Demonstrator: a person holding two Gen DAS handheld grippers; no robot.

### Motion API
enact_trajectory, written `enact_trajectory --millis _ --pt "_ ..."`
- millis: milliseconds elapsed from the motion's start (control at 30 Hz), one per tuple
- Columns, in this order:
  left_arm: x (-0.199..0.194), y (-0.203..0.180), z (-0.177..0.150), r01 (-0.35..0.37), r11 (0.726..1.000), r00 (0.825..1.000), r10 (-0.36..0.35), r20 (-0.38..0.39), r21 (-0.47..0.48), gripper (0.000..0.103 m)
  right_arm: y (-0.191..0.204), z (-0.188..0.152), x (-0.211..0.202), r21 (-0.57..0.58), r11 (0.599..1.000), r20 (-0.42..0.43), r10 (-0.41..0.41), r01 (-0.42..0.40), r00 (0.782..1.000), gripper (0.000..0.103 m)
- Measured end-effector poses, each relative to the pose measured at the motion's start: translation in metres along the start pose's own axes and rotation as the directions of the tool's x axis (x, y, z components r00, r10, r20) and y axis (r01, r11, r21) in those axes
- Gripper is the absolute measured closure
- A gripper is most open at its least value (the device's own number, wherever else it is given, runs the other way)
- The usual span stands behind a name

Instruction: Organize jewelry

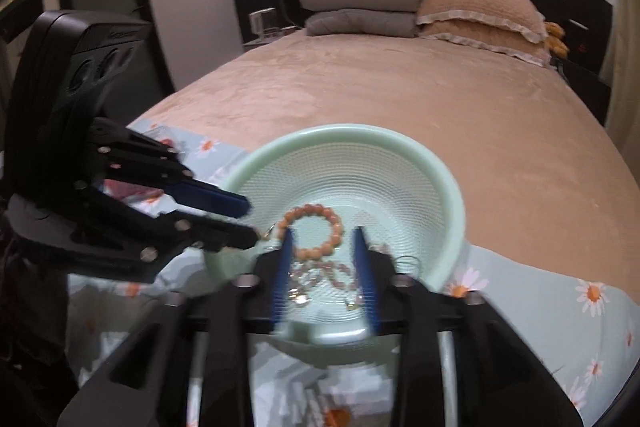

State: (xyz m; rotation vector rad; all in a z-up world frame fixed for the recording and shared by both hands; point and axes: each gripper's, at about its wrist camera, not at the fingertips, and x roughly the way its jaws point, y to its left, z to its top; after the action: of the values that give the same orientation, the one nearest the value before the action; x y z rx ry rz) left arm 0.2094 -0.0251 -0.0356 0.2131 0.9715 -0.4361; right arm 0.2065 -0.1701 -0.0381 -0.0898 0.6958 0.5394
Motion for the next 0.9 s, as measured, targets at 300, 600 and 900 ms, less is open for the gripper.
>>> enact_trajectory --millis 300,600,900 --pt "-0.022 0.003 -0.013 -0.059 0.998 0.997 0.059 0.058 0.008 0.008 -0.028 -0.009 -0.010 0.155 0.987 0.041 -0.040 0.033 0.998 0.022" --pt "-0.065 -0.017 -0.026 -0.145 0.987 0.983 0.137 0.124 0.062 0.007 -0.007 -0.007 -0.030 0.103 0.993 0.041 -0.067 0.063 0.997 0.017" --pt "-0.096 -0.018 -0.054 -0.162 0.987 0.978 0.161 0.134 0.000 0.006 0.021 -0.006 -0.059 0.064 0.996 0.046 -0.066 0.063 0.997 0.015"
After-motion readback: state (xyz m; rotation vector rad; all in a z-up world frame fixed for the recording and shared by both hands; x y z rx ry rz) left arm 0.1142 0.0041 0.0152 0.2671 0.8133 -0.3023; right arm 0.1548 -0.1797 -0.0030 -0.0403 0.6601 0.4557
